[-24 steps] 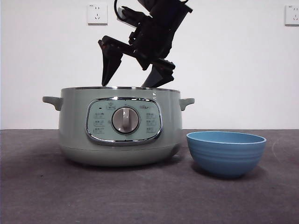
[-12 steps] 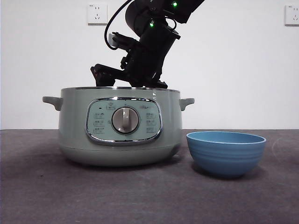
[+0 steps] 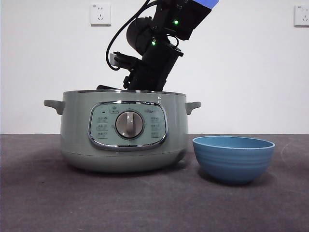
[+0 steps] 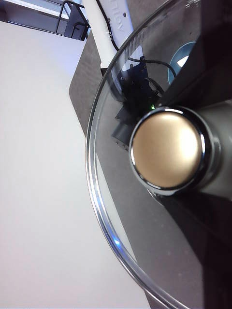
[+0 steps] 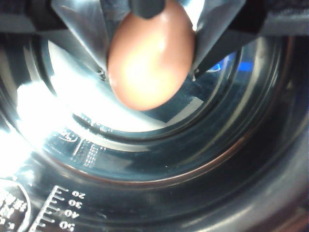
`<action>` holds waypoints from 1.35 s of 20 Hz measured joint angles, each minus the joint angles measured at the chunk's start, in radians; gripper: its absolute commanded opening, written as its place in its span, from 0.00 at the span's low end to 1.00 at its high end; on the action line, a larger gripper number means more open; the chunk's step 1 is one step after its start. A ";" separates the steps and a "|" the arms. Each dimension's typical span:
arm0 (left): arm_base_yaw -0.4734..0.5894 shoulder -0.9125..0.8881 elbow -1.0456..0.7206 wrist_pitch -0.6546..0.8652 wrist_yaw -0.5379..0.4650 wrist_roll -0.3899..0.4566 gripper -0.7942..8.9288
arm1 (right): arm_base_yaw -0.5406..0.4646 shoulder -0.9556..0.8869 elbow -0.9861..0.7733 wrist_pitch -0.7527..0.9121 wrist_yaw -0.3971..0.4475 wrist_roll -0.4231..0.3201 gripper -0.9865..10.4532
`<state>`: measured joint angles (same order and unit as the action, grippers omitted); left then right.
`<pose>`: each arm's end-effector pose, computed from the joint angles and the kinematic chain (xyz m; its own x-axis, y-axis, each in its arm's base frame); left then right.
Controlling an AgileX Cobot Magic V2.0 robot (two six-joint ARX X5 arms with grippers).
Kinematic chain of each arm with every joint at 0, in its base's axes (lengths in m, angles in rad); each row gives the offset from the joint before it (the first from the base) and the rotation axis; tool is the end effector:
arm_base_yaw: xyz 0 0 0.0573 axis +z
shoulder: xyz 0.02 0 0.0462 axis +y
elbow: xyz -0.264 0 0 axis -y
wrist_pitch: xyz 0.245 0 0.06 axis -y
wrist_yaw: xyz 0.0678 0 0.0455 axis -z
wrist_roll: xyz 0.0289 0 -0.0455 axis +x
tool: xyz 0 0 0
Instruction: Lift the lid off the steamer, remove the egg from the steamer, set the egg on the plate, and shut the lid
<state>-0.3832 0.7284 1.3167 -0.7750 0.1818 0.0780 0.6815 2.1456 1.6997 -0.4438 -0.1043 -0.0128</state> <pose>0.0797 -0.0378 0.4473 0.8287 -0.5290 -0.1826 0.5443 0.8378 0.0431 0.3641 0.2992 0.1985 0.4208 0.4754 -0.7727 -0.6851 0.7248 0.0728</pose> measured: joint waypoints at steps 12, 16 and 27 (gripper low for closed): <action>0.000 0.000 0.000 -0.002 0.000 0.000 0.07 | -0.011 -0.564 0.000 -0.308 0.105 -0.048 0.07; 0.000 0.004 0.000 -0.003 0.000 0.000 0.07 | -0.072 -0.734 0.000 -0.495 0.108 -0.065 0.07; 0.000 0.007 0.000 -0.003 0.002 0.000 0.07 | -0.212 -0.896 -0.425 -0.423 0.002 -0.074 0.07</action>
<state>-0.3832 0.7357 1.3167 -0.7784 0.1833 0.0780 0.4698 1.2499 1.2743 -0.8673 -0.1020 -0.0868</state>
